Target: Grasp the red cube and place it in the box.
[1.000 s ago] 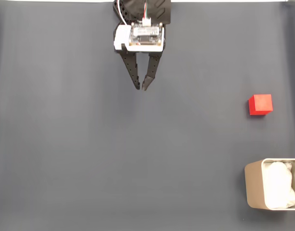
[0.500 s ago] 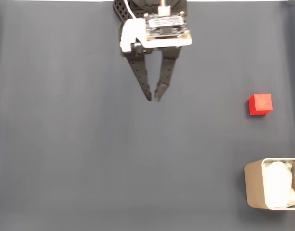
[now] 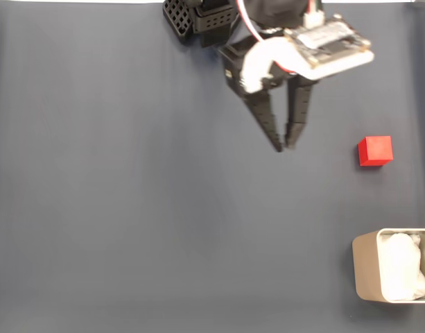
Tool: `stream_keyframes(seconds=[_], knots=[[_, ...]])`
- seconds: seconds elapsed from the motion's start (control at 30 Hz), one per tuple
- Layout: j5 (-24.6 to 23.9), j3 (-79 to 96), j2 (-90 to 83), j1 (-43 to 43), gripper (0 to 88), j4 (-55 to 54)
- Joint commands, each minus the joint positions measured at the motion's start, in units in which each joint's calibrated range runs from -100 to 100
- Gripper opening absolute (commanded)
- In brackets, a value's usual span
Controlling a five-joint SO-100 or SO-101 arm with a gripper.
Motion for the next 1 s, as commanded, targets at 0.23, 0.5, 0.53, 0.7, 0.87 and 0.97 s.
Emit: stream_keyframes(seconds=[0.23, 0.5, 0.53, 0.7, 0.87, 0.97], knots=[[0.7, -2.2, 2.5, -11.6, 0.0, 0.0], [0.3, 1.5, 3.4, -19.6, 1.5, -0.6], [0.2, 2.6, 3.1, -20.6, 2.2, -0.9], [0.4, 10.5, 0.2, -23.8, 7.8, -6.2], [1.2, 17.0, -1.9, -25.6, 14.0, -11.4], [1.9, 20.6, -2.5, -26.4, 16.4, -14.8]])
